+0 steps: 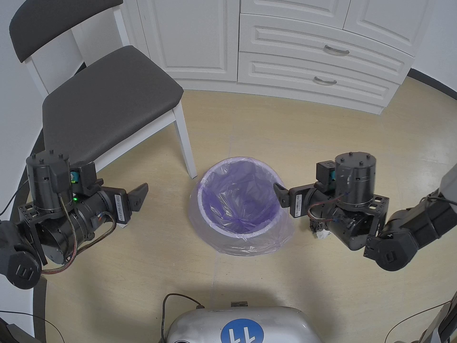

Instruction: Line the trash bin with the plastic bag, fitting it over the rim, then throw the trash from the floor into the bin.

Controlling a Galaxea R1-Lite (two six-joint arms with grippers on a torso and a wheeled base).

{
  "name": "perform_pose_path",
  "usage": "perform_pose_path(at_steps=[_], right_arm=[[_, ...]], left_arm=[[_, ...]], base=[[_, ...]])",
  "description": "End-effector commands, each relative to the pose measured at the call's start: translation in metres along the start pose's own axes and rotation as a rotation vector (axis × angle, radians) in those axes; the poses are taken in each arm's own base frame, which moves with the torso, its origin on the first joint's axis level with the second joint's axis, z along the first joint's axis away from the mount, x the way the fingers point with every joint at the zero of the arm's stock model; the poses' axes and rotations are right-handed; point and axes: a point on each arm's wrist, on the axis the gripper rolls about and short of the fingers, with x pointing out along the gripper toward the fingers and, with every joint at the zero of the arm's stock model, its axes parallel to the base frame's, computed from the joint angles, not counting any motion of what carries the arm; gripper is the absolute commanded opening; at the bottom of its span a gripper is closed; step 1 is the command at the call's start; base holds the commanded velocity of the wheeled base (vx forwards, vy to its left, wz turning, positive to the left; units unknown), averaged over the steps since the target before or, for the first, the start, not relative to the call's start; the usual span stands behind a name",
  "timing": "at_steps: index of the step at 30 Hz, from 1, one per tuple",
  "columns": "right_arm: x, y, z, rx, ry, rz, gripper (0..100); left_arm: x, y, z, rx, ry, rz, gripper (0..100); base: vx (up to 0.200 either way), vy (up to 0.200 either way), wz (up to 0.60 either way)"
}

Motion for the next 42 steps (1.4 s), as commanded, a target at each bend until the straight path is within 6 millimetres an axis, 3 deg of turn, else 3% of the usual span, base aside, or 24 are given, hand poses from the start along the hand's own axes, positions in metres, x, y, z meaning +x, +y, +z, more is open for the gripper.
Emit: perform_pose_path(at_steps=[1, 3, 5, 8, 10, 12, 13, 14, 16, 18, 19, 20, 22, 23, 30, 34, 36, 42], right_arm=[[-0.035, -0.014, 0.025, 0.001, -0.072, -0.005, 100], [-0.036, -0.014, 0.026, -0.001, -0.074, -0.005, 100], [-0.052, -0.028, 0.040, -0.066, -0.125, -0.043, 100], [-0.056, -0.030, 0.043, -0.089, -0.142, -0.048, 100], [-0.058, -0.029, 0.040, -0.098, -0.132, -0.045, 100], [-0.058, -0.030, 0.039, -0.098, -0.131, -0.047, 100], [-0.057, -0.033, 0.041, -0.091, -0.134, -0.057, 100], [-0.057, -0.033, 0.041, -0.091, -0.135, -0.059, 100], [-0.057, -0.044, 0.048, -0.075, -0.157, -0.091, 100], [-0.060, -0.048, 0.052, -0.067, -0.175, -0.091, 100], [-0.060, -0.048, 0.052, -0.067, -0.175, -0.091, 100], [-0.064, -0.052, 0.057, -0.058, -0.191, -0.100, 100], [-0.064, -0.052, 0.057, -0.058, -0.191, -0.100, 100], [-0.070, -0.059, 0.061, -0.052, -0.208, -0.119, 100], [-0.086, -0.083, 0.077, -0.027, -0.279, -0.136, 100], [-0.087, -0.086, 0.079, -0.026, -0.284, -0.135, 100], [-0.086, -0.096, 0.080, -0.025, -0.291, -0.154, 100], [-0.083, -0.098, 0.080, -0.026, -0.286, -0.160, 100]], left_arm=[[0.008, -0.008, -0.022, 0.043, 0.089, -0.017, 100], [0.009, -0.008, -0.023, 0.044, 0.092, -0.017, 100], [0.030, -0.013, -0.053, 0.080, 0.221, -0.004, 100], [0.049, -0.017, -0.071, 0.102, 0.280, 0.005, 100], [0.085, -0.021, -0.086, 0.119, 0.284, 0.020, 100], [0.089, -0.021, -0.088, 0.124, 0.284, 0.023, 100], [0.119, -0.021, -0.108, 0.188, 0.313, 0.034, 100], [0.121, -0.021, -0.110, 0.191, 0.317, 0.035, 100], [0.154, -0.026, -0.137, 0.219, 0.345, 0.040, 100], [0.172, -0.028, -0.149, 0.230, 0.352, 0.052, 100], [0.172, -0.028, -0.149, 0.230, 0.352, 0.052, 100], [0.192, -0.026, -0.156, 0.254, 0.340, 0.089, 100], [0.192, -0.026, -0.156, 0.254, 0.340, 0.089, 100], [0.218, -0.024, -0.158, 0.288, 0.309, 0.126, 100], [0.267, -0.019, -0.176, 0.313, 0.261, 0.201, 100], [0.273, -0.017, -0.178, 0.313, 0.253, 0.213, 100], [0.297, -0.016, -0.172, 0.299, 0.205, 0.233, 100], [0.318, -0.023, -0.168, 0.288, 0.161, 0.232, 100]], base=[[0.000, 0.000, 0.00], [0.000, 0.000, 0.00], [0.000, 0.000, 0.00], [0.000, 0.000, 0.00], [0.000, 0.000, 0.00], [0.000, 0.000, 0.00], [0.000, 0.000, 0.00], [0.000, 0.000, 0.00], [0.000, 0.000, 0.00], [0.000, 0.000, 0.00], [0.000, 0.000, 0.00], [0.000, 0.000, 0.00], [0.000, 0.000, 0.00], [0.000, 0.000, 0.00], [0.000, 0.000, 0.00], [0.000, 0.000, 0.00], [0.000, 0.000, 0.00], [0.000, 0.000, 0.00]])
